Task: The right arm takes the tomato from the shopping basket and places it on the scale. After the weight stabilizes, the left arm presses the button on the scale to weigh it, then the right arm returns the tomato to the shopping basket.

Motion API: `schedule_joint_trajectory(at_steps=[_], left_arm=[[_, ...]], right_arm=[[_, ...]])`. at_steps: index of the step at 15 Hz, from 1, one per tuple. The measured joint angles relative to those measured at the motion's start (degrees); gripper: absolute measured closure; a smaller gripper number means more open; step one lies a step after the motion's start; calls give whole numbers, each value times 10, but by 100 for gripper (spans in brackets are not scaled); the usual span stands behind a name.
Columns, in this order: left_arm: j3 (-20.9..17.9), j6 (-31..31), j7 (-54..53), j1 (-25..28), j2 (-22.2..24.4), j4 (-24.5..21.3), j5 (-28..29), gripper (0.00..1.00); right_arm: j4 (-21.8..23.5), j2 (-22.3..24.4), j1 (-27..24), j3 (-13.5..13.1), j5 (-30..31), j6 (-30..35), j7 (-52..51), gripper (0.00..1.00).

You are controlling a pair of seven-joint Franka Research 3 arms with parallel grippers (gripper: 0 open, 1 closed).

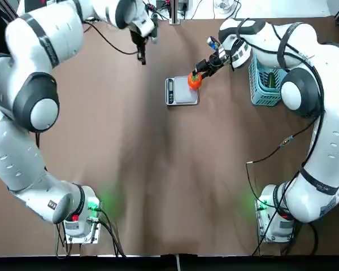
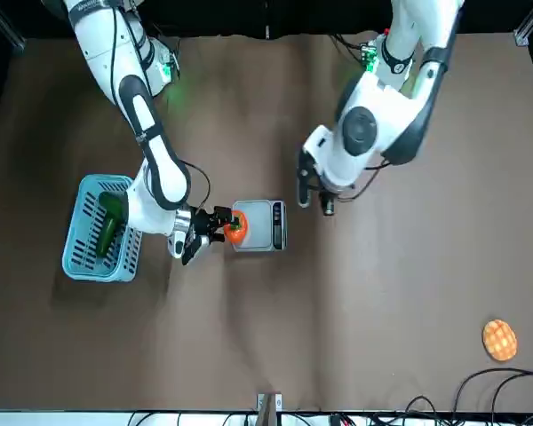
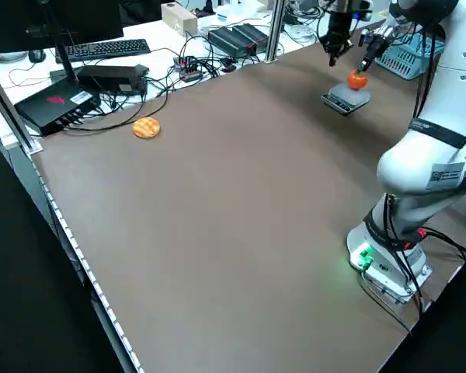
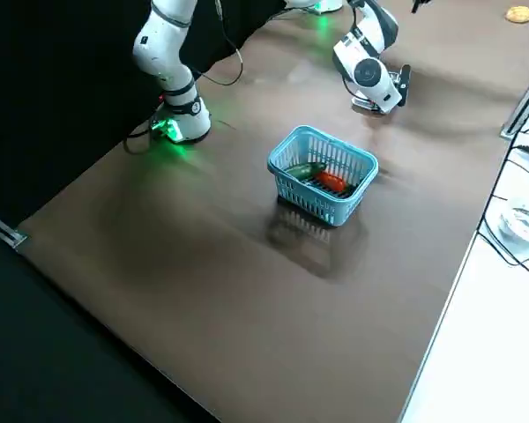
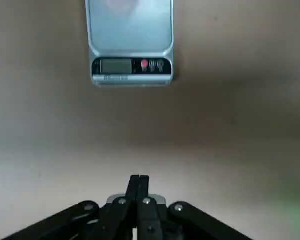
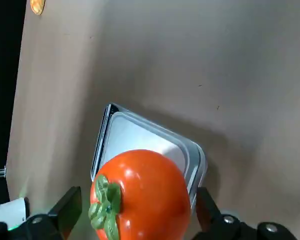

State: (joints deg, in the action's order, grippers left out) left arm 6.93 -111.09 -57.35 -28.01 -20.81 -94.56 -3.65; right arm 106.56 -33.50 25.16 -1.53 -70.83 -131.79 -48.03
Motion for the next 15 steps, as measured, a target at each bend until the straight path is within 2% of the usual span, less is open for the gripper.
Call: schedule_joint_trajectory(at_steps=[4, 5, 7, 11, 15], left_arm=[[-1, -21, 16, -17, -40, 0, 2, 99], [-1, -25, 16, -17, -48, 0, 2, 99], [-2, -45, 16, -17, -62, 1, 2, 99], [-1, -107, 32, -38, -94, 4, 2, 99], [-1, -169, 38, -61, -127, 7, 2, 99]], right_arm=[[-7, 9, -23, -2, 2, 0, 1, 0], [-10, 19, -31, -8, 8, 0, 1, 0], [-12, 49, -38, -35, 42, 1, 2, 0], [-18, 122, -42, -112, 164, 15, 16, 0], [-27, 180, -45, -164, 321, 19, 19, 0]])
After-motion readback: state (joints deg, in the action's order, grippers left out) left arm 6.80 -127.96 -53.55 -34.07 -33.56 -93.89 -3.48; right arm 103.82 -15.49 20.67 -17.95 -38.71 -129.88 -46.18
